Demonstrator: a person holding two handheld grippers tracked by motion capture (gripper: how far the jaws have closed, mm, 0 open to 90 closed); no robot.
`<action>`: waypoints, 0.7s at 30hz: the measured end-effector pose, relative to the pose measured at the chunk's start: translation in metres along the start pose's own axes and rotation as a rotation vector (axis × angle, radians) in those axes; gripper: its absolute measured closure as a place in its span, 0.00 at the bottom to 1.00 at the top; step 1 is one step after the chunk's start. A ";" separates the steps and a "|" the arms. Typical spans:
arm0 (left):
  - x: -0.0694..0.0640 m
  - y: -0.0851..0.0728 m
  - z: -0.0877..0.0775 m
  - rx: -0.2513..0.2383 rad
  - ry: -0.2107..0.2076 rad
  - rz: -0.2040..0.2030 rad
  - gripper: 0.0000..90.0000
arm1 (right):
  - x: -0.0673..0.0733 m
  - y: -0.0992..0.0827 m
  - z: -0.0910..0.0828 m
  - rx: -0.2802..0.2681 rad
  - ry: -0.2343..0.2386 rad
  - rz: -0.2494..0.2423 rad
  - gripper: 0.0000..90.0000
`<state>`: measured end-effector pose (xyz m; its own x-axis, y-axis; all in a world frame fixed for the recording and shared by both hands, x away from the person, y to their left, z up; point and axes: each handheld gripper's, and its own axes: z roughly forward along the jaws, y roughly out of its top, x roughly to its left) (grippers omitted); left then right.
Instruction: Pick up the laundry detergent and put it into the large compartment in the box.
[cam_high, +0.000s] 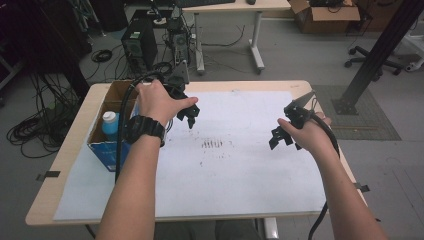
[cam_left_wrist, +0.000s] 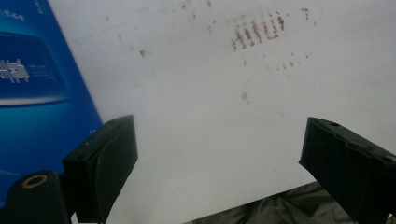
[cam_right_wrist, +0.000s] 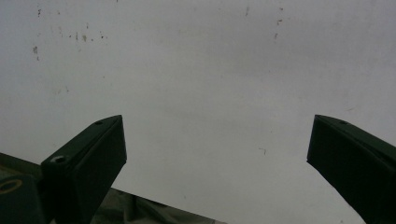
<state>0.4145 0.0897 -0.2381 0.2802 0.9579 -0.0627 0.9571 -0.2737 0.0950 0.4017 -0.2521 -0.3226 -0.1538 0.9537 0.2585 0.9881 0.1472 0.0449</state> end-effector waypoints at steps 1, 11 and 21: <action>0.000 0.000 0.001 -0.002 -0.004 -0.003 0.12 | 0.000 0.000 0.000 0.000 0.001 0.000 0.05; 0.000 -0.001 0.006 0.011 -0.012 -0.001 0.11 | -0.002 -0.001 0.001 0.003 0.001 0.004 0.05; -0.002 -0.001 0.006 0.023 -0.014 -0.005 0.06 | -0.004 -0.003 0.001 0.003 0.004 0.009 0.05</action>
<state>0.4132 0.0874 -0.2444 0.2767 0.9579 -0.0768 0.9598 -0.2714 0.0719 0.3992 -0.2558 -0.3249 -0.1446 0.9541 0.2623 0.9895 0.1391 0.0394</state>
